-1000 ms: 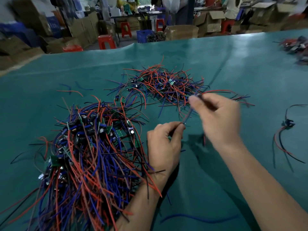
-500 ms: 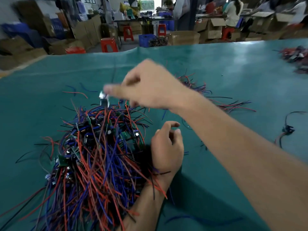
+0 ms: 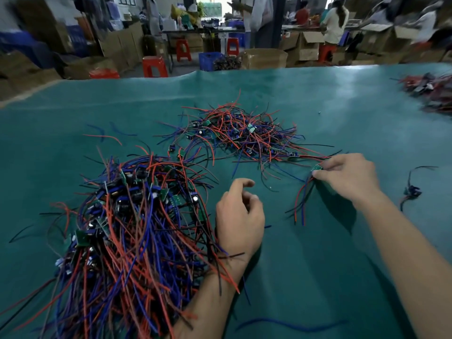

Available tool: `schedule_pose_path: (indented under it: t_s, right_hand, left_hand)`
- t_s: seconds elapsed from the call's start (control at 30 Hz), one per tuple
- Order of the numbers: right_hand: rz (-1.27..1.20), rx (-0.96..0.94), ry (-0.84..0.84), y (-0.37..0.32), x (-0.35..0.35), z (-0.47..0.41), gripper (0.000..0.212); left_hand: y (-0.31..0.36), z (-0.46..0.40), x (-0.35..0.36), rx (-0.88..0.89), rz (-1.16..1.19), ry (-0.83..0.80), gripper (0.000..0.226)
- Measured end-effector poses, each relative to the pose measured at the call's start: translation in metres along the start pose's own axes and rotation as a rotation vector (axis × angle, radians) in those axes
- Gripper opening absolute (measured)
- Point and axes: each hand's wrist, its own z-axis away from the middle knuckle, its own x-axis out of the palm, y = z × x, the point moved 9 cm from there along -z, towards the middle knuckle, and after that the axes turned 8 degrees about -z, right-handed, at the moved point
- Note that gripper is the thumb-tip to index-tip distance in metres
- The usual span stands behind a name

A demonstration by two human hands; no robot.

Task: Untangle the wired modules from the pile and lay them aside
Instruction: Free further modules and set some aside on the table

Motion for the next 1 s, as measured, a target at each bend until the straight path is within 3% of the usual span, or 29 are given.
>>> schedule_pose_path:
  t_s: [0.13,0.23,0.37,0.43,0.57,0.67,0.77,1.0]
  right_hand:
    - [-0.428,-0.101,0.016,-0.016,-0.011,0.01,0.009]
    - [-0.685,-0.17,-0.076,-0.043,-0.009,0.032,0.008]
    - [-0.669,-0.213,-0.373,-0.072,0.041,0.079,0.014]
    - [-0.594,-0.218,-0.426,-0.073,0.061,0.093,0.017]
    - [-0.643,-0.182,-0.349,-0.066,0.062,0.092,0.025]
    - [-0.792,-0.126,-0.341,-0.063,0.064,0.094,0.022]
    - [-0.792,-0.152,-0.282,-0.063,0.064,0.096,0.021]
    - [-0.87,-0.132,-0.343,-0.065,0.075,0.098,0.008]
  left_hand:
    - [-0.001,0.0,0.0,-0.006,0.043,-0.006,0.016]
    - [0.001,0.0,-0.003,-0.012,0.075,0.017,0.014]
    - [0.004,0.003,-0.006,0.002,0.179,0.03,0.039]
    - [0.007,0.003,-0.004,0.038,0.154,0.016,0.038]
    - [0.007,0.001,0.003,0.072,0.096,-0.034,0.015]
    - [0.006,0.002,0.004,0.074,0.09,-0.045,0.011]
    - [0.007,0.002,0.001,0.083,0.096,-0.002,0.004]
    - [0.002,0.0,0.002,0.058,0.044,-0.009,0.018]
